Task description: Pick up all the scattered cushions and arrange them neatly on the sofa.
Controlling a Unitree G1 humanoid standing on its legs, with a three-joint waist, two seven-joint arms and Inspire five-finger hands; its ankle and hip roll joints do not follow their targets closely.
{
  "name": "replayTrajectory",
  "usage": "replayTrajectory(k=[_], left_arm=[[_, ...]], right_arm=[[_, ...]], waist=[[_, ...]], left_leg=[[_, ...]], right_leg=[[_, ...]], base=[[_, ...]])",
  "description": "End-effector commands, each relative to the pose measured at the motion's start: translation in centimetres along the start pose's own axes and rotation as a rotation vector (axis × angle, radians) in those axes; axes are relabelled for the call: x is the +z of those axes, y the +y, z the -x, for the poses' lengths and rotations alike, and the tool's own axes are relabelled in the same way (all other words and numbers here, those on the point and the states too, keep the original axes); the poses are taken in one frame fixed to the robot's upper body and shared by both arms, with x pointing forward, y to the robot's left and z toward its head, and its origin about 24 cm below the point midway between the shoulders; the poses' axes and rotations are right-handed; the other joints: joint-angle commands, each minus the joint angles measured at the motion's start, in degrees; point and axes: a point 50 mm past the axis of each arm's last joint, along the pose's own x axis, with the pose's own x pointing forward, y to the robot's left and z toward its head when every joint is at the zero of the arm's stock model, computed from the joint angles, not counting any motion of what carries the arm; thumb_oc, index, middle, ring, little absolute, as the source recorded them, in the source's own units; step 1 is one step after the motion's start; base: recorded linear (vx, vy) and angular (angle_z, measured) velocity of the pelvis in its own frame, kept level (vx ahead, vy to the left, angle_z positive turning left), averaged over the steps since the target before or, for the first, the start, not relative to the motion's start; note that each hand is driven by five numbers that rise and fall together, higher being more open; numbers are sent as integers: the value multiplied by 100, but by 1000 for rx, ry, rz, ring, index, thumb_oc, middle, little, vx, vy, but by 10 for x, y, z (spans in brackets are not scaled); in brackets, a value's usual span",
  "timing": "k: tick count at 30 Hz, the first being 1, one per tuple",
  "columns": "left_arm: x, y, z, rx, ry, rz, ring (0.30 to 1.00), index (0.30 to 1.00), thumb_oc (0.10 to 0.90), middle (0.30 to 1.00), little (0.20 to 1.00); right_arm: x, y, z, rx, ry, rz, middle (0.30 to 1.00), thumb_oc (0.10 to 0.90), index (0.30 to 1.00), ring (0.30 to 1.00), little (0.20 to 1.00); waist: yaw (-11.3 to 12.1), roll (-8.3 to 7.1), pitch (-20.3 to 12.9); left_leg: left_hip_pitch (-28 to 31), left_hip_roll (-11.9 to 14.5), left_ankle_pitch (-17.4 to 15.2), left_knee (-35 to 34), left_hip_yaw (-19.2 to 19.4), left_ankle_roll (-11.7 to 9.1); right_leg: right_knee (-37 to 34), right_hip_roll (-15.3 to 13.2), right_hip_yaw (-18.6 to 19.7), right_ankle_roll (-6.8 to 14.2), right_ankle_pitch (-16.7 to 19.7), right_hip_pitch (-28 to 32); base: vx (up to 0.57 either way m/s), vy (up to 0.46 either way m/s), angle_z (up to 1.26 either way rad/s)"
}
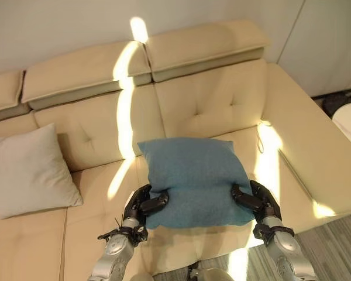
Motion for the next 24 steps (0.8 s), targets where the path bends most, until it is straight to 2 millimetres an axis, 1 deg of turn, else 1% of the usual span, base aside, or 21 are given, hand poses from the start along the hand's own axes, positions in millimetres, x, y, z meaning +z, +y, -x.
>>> replayTrajectory(k=[1, 3, 6, 8, 9, 11, 13, 14, 15, 16, 17, 18, 19, 20, 21, 22, 24], left_arm=[[61, -21, -9, -145, -306, -46, 300, 300, 400, 300, 300], [61, -20, -8, -139, -302, -49, 300, 300, 400, 300, 300], [60, -16, -8, -126, -295, -55, 300, 300, 400, 300, 300], [62, -14, -7, -115, -302, -53, 300, 300, 400, 300, 300], [63, -12, -6, -107, -307, -53, 300, 300, 400, 300, 300], [67, -8, -5, -97, -320, -62, 300, 300, 400, 300, 300], [68, -6, -5, -89, -324, -68, 300, 300, 400, 300, 300], [69, -6, -6, -89, -324, -64, 300, 300, 400, 300, 300], [69, -5, -6, -83, -325, -59, 300, 300, 400, 300, 300], [69, -6, -6, -83, -325, -59, 300, 300, 400, 300, 300], [68, -6, -6, -85, -322, -56, 300, 300, 400, 300, 300], [67, -7, -7, -86, -320, -51, 300, 300, 400, 300, 300], [68, -9, -7, -91, -326, -42, 300, 300, 400, 300, 300], [68, -9, -7, -91, -326, -42, 300, 300, 400, 300, 300], [68, -9, -7, -95, -328, -44, 300, 300, 400, 300, 300], [68, -8, -6, -96, -330, -51, 300, 300, 400, 300, 300], [67, -8, -5, -91, -325, -46, 300, 300, 400, 300, 300]], right_arm=[[68, 53, -5, 214, -374, -83, 300, 400, 300, 300, 300], [67, 55, -6, 217, -371, -81, 300, 400, 300, 300, 300], [66, 59, -6, 233, -362, -75, 300, 400, 300, 300, 300], [66, 62, -6, 241, -365, -69, 300, 400, 300, 300, 300], [67, 66, -7, 252, -368, -63, 300, 400, 300, 300, 300], [71, 73, -9, 277, -380, -51, 300, 400, 300, 300, 300], [71, 77, -8, 292, -380, -53, 300, 400, 300, 300, 300], [71, 78, -8, 294, -382, -51, 300, 400, 300, 300, 300], [73, 78, -8, 294, -388, -43, 300, 400, 300, 300, 300], [73, 78, -8, 294, -388, -43, 300, 400, 300, 300, 300], [73, 78, -8, 295, -389, -39, 300, 400, 300, 300, 300], [72, 78, -8, 292, -385, -36, 300, 400, 300, 300, 300], [72, 76, -8, 288, -384, -28, 300, 400, 300, 300, 300], [72, 76, -8, 288, -384, -28, 300, 400, 300, 300, 300], [73, 75, -8, 286, -391, -25, 300, 400, 300, 300, 300], [75, 76, -9, 288, -394, -18, 300, 400, 300, 300, 300], [75, 76, -9, 289, -392, -21, 300, 400, 300, 300, 300]], waist=[[261, 12, -495], [270, 20, -576], [308, 5, -685], [376, -15, -723], [414, -6, -710], [487, 6, -637], [483, 39, -565], [466, 49, -522], [447, 94, -500], [442, 96, -495], [435, 121, -500], [418, 139, -489], [376, 140, -489], [376, 141, -487], [346, 120, -501], [332, 86, -541], [350, 67, -595]], left_leg=[[-235, -386, -19, -236, -310, 459], [-72, -486, -57, -350, -513, 503], [221, -446, -63, -598, -437, 560], [323, -419, -90, -729, -361, 627], [366, -381, -106, -776, -292, 666], [429, -287, -132, -825, -176, 736], [453, -208, -161, -811, -159, 790], [463, -200, -184, -793, -191, 803], [510, -171, -213, -818, -229, 791], [516, -170, -215, -819, -235, 791], [545, -151, -218, -861, -247, 776], [591, -139, -214, -895, -302, 751], [625, -140, -221, -878, -375, 721], [628, -139, -222, -878, -376, 721], [639, -149, -244, -855, -413, 701], [675, -160, -274, -859, -436, 690], [696, -165, -275, -873, -439, 669]], right_leg=[[-135, -265, 291, 1006, -720, 535], [-112, -233, 310, 992, -763, 590], [-14, -235, 396, 980, -837, 678], [242, -255, 412, 1009, -910, 620], [482, -291, 390, 1053, -932, 520], [1136, -390, 360, 1209, -974, 130], [1769, -479, 359, 1378, -967, -267], [1866, -562, 367, 1429, -947, -382], [1708, -792, 314, 1419, -916, -443], [1705, -791, 308, 1419, -918, -433], [1583, -874, 317, 1392, -880, -453], [1470, -914, 396, 1376, -841, -476], [1355, -1005, 586, 1425, -721, -537], [1353, -1004, 585, 1426, -720, -533], [1257, -1028, 719, 1461, -669, -489], [1073, -1013, 831, 1453, -654, -351], [932, -992, 854, 1427, -657, -267]], base=[[155, 13, -37], [185, 30, -76], [161, 59, -25], [66, 58, -11], [8, 50, -42], [-18, 40, -73], [-31, 12, -45], [-12, -50, -16], [5, -53, 0], [34, -83, 15], [51, -75, 9], [99, -163, 4], [78, -128, 0], [78, -168, 9], [70, -135, 25], [105, -208, 22], [86, -186, 50]])
